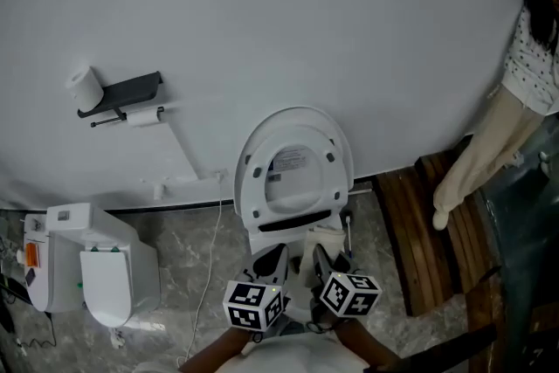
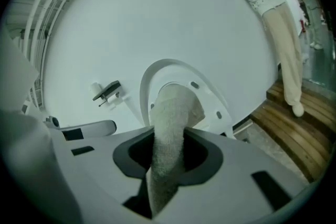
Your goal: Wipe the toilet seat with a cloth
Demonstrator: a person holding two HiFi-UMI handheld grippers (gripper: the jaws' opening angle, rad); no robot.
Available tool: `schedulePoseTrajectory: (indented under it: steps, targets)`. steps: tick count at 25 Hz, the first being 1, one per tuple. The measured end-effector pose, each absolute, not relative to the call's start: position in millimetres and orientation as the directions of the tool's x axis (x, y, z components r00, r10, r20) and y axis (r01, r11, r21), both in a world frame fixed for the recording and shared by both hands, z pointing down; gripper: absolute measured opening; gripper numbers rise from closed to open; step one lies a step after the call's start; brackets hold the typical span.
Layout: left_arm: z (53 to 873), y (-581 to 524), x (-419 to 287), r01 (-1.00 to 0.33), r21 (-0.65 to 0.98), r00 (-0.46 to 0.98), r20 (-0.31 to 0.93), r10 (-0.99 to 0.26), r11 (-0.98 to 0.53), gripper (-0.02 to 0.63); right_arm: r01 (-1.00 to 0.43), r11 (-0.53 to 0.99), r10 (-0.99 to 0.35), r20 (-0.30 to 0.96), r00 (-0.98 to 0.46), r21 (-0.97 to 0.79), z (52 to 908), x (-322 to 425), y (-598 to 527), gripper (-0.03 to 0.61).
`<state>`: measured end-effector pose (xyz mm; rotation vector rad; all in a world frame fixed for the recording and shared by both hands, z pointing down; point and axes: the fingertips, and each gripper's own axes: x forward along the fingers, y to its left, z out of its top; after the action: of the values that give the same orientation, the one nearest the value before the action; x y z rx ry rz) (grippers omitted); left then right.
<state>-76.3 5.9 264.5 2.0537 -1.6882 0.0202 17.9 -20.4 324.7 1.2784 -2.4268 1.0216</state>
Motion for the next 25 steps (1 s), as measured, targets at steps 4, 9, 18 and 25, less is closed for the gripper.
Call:
schedulePoseTrajectory:
  steps: [4, 9, 18, 25]
  targets:
    - [272, -15, -96, -0.925, 0.360, 0.241, 0.315, -0.918, -0.119, 0.011, -0.771, 0.414, -0.646, 0.441, -0.623, -0.483, 316, -21, -71, 0.089]
    - [264, -60, -117, -0.917, 0.370, 0.259, 0.273, -0.927, -0.147, 0.011, -0.770, 0.472, -0.678, 0.381, -0.629, -0.430, 295, -68, -146, 0.089]
    - [296, -110, -153, -0.906, 0.398, 0.276, 0.302, -0.913, -0.143, 0.011, -0.786, 0.487, -0.737, 0.304, -0.604, -0.382, 272, -111, -250, 0.089]
    - [310, -117, -150, -0.902, 0.406, 0.288, 0.318, -0.903, -0.144, 0.011, -0.793, 0.414, -0.780, 0.275, -0.562, -0.447, 275, -91, -272, 0.089]
